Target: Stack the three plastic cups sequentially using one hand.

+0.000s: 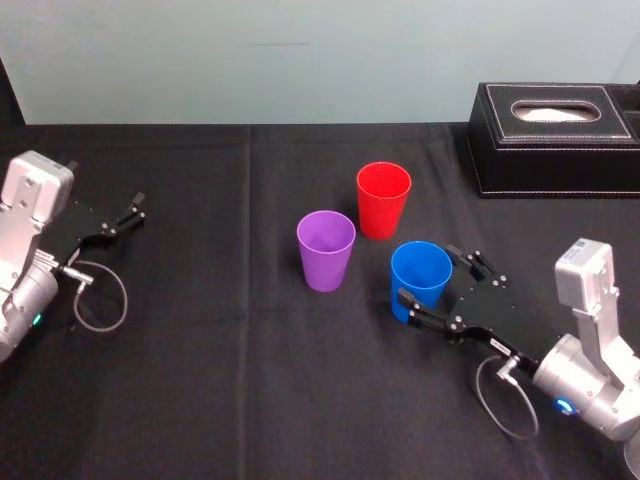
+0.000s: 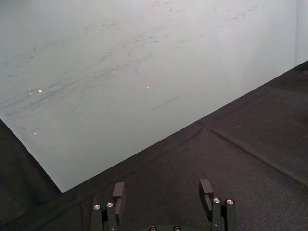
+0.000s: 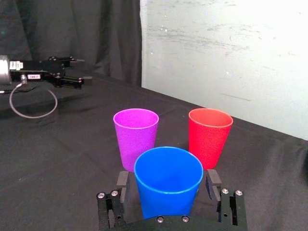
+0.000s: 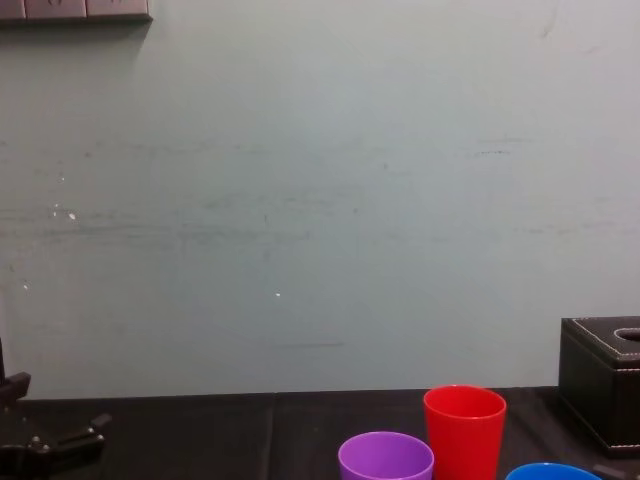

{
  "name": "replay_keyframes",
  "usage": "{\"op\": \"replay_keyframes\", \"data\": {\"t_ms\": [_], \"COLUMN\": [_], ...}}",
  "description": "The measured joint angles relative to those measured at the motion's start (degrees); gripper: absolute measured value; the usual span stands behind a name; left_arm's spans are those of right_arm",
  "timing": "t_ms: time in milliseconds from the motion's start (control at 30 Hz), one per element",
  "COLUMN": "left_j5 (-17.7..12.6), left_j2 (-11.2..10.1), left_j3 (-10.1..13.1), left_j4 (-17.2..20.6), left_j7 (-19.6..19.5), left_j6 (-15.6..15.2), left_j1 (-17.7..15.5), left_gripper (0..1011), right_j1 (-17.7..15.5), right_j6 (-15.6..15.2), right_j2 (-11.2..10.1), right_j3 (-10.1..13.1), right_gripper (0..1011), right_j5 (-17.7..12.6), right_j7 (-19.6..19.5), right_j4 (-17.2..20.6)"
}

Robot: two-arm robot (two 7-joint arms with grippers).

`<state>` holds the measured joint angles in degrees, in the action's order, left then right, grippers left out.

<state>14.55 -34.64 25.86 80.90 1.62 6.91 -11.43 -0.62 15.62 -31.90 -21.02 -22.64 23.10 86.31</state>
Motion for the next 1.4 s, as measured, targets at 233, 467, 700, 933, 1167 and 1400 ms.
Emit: {"op": "replay_keyframes", "data": {"t_ms": [233,467,700,933,1167,1400], "left_j5": [0.0,0.0,0.0,0.0,0.0,0.0], "left_j2": [0.0,0.0,0.0,0.0,0.0,0.0], "left_j3": [0.0,0.0,0.0,0.0,0.0,0.0], "left_j4": [0.0,0.0,0.0,0.0,0.0,0.0], "left_j7": [0.0,0.0,0.0,0.0,0.0,0.0], "left_j6": [0.0,0.0,0.0,0.0,0.0,0.0], "left_j1": [0.0,0.0,0.0,0.0,0.0,0.0], "left_gripper": [1005,1005,1005,1005,1005,1005], "right_j1": [1.5,2.5,2.6,2.6,2.6,2.5], "right_j6": [-1.4,-1.8,-1.7,-1.7,-1.7,-1.8], "right_j2": [2.0,3.6,4.3,4.2,4.1,4.1], "right_j3": [-0.1,0.1,0.5,0.5,0.5,0.5], "right_gripper": [1004,1004,1004,1004,885,777], "right_j5": [0.4,1.3,2.0,1.9,1.9,1.9], "right_j7": [0.4,0.9,1.3,1.3,1.3,1.2], "right_j4": [-1.6,-3.1,-3.3,-3.3,-3.2,-3.1]}}
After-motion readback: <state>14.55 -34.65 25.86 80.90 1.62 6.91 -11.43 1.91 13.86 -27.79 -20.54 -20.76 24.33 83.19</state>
